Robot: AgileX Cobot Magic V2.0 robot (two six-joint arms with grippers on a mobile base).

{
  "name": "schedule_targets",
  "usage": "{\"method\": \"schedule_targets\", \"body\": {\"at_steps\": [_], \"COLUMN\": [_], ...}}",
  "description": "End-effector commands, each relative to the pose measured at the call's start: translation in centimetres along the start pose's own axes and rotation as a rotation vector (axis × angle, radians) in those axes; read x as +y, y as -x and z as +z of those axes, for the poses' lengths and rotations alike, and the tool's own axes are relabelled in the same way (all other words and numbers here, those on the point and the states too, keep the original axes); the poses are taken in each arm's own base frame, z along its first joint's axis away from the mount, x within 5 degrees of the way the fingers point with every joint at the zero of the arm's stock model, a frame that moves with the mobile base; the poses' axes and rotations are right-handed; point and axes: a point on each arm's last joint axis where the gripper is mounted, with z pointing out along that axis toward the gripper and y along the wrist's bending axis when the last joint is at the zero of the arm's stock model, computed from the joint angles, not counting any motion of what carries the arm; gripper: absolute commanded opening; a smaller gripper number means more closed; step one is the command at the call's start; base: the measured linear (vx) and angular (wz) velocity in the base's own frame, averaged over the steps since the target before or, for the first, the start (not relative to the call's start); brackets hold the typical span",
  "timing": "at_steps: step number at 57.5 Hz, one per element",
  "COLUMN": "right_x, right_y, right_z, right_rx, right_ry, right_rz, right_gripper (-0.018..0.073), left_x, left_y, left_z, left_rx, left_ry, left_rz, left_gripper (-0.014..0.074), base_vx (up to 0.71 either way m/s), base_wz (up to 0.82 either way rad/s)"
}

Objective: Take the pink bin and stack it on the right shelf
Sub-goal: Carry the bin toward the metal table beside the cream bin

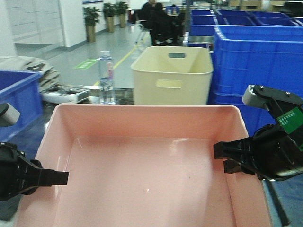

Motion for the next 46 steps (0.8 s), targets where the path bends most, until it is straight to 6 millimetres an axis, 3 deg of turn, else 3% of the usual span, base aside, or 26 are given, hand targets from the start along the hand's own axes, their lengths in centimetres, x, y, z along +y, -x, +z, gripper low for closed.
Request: {"method": "schedule_targets", "body": {"at_steps": [1,24,46], "right_x": [0.74,0.75,0.76], "right_y": [1.60,1.59,1.59], "right_z": [-2.18,-2.18,-2.18], "right_rx": [-0.168,-0.167,-0.167], "right_ry": [0.070,0.072,0.073], "right_rz": [0.014,0.016,0.016], "right_gripper": [-0.0009,-0.0009,-0.0009], "left_x": [-1.35,-1.35,-1.35], "left_y": [0.92,0.92,0.92], "left_z": [-1.34,-1.34,-1.34], "left_rx": [-0.075,-0.075,-0.075], "left_ry": [-0.061,-0.061,-0.061], "left_rz": [0.005,0.005,0.005], "left_gripper": [-0.0005,-0.0005,-0.0005], "base_vx": [0.26,0.22,0.12], "base_wz": [-0.48,-0.37,-0.09]}}
